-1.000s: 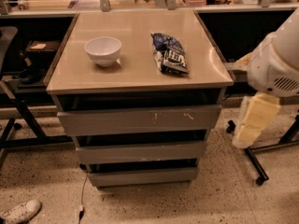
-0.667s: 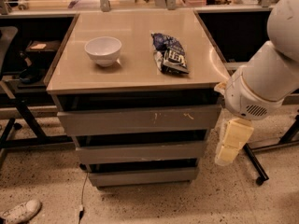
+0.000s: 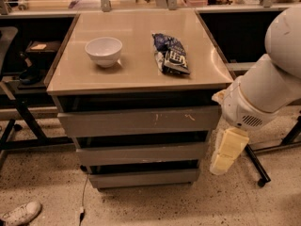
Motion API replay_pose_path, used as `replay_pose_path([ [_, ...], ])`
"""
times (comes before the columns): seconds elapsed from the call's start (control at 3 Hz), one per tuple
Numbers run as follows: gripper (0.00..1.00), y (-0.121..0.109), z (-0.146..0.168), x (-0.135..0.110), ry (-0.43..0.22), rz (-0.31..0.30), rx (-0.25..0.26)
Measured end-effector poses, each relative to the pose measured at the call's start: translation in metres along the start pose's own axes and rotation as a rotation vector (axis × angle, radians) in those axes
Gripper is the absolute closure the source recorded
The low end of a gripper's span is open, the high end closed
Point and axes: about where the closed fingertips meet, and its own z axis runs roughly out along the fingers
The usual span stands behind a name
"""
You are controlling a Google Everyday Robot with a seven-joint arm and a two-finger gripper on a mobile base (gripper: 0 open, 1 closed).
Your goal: Open middle drawer
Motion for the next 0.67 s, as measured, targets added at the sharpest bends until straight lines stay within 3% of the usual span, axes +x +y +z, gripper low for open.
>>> replay_pose_path([
  [0.67,0.00,0.021,0.129,-0.029,-0.081,0.008,-0.129],
])
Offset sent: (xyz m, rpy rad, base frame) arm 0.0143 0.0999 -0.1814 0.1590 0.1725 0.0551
